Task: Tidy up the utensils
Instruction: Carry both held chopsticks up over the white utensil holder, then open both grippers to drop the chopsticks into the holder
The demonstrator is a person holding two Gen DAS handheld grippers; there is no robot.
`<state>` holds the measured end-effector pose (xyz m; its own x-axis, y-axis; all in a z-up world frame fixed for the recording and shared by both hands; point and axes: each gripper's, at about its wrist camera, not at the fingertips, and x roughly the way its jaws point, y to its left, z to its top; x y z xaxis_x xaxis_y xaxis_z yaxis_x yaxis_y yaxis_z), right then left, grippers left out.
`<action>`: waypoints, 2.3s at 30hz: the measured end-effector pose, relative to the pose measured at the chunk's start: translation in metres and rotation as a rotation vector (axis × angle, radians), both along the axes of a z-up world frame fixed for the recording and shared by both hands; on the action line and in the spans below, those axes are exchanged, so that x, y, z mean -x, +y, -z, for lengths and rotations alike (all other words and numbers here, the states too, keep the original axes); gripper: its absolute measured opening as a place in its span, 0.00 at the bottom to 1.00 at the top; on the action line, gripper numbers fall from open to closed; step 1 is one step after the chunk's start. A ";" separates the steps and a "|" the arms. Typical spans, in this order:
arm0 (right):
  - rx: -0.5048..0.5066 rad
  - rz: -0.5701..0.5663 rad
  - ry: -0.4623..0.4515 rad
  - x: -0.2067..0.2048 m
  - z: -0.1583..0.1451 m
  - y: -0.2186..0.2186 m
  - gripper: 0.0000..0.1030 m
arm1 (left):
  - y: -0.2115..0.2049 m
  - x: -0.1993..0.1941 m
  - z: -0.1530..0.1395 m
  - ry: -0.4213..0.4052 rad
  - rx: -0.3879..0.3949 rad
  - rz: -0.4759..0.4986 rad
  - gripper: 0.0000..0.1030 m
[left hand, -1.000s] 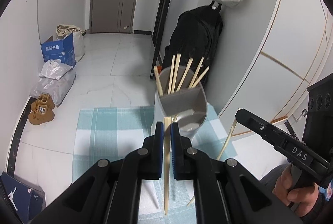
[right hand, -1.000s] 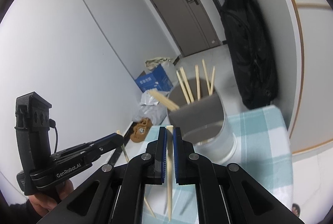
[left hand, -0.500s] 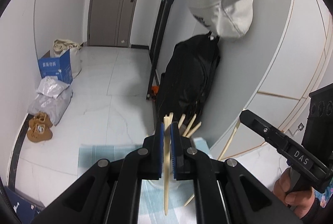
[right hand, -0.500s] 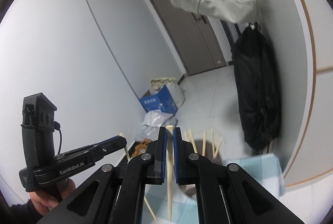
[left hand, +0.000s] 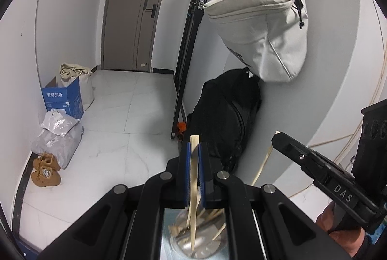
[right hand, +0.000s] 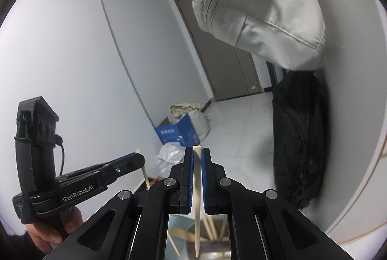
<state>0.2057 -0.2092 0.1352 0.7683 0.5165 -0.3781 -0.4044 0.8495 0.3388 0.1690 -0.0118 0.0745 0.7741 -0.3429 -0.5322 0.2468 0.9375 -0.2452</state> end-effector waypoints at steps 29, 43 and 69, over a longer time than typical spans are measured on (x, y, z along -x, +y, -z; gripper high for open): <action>0.116 -0.042 -0.024 -0.034 0.047 0.015 0.05 | -0.016 -0.018 0.049 -0.067 -0.015 0.047 0.02; 0.156 -0.110 0.113 -0.021 0.091 0.018 0.08 | -0.011 -0.021 0.069 0.141 0.009 0.194 0.04; 0.065 0.010 0.031 0.078 0.053 -0.006 0.74 | 0.015 0.049 0.030 0.085 0.022 -0.017 0.56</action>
<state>0.1276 -0.2157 0.0822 0.7606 0.4825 -0.4344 -0.3860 0.8741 0.2949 0.1198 0.0030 0.0449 0.7322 -0.3424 -0.5887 0.2081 0.9356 -0.2853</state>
